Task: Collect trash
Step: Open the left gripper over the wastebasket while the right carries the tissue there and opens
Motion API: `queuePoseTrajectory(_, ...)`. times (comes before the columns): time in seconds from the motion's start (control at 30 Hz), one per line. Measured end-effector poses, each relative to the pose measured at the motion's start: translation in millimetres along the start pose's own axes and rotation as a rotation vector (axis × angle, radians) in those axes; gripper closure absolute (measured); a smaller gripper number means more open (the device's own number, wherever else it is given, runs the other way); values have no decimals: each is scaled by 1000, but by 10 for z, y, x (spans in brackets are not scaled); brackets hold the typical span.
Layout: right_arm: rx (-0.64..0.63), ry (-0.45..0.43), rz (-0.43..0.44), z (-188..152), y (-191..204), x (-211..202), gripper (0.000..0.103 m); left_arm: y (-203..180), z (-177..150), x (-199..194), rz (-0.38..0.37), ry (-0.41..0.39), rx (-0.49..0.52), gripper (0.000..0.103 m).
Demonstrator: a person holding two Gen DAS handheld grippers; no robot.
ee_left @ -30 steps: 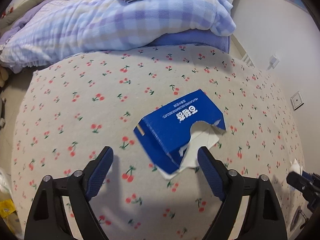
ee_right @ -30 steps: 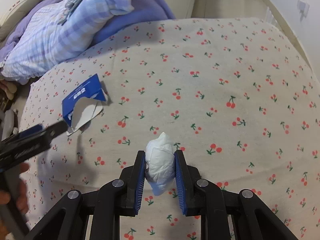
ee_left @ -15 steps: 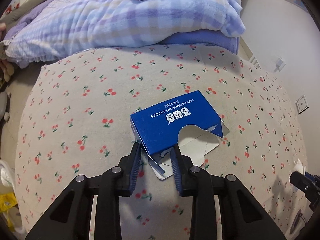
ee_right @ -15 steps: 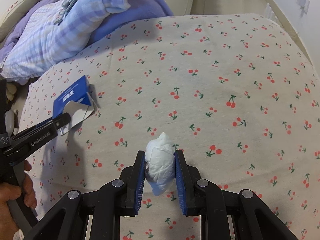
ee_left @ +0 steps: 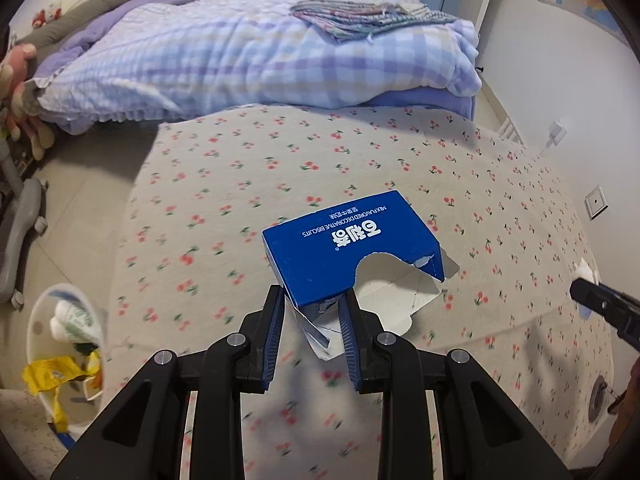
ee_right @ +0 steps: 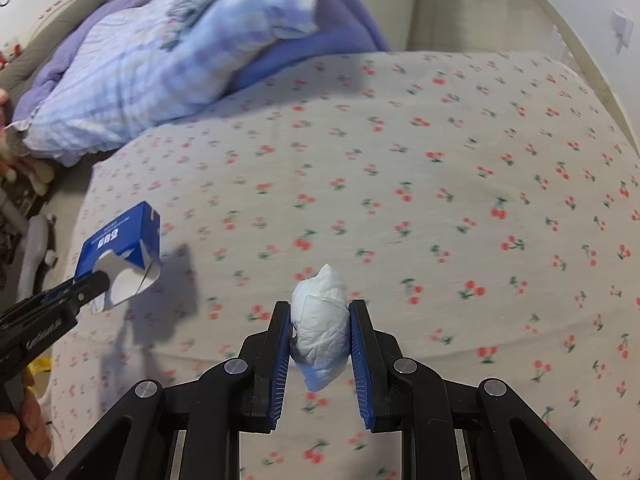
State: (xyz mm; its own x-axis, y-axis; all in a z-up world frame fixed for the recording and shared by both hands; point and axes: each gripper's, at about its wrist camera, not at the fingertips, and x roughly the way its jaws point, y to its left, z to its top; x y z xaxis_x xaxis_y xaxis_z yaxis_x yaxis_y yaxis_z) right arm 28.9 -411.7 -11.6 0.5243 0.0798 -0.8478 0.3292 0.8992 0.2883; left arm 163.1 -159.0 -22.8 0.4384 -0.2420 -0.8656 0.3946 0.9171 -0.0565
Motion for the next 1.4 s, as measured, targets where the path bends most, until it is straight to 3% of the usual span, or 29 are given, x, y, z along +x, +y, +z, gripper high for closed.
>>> queuePoseTrajectory(0.27, -100, -39, 13, -114, 477, -194, 78, 416, -281, -444, -5, -32, -57, 74)
queuePoseTrajectory(0.57, -210, -43, 48, -327, 1106, -233, 78, 973, -494, -660, -20, -31, -167, 74)
queuePoseTrajectory(1.03, -357, -6, 102, -526, 2113, 112, 78, 2181, -929, -817, 102, -14, -302, 74)
queuePoseTrajectory(1.3, -414, 13, 127, -624, 2546, 294, 78, 2586, -1026, -719, 149, 17, -360, 73)
queuePoseTrajectory(1.4, -422, 16, 136, -642, 2668, 351, 78, 2672, -1026, -680, 151, 19, -381, 67)
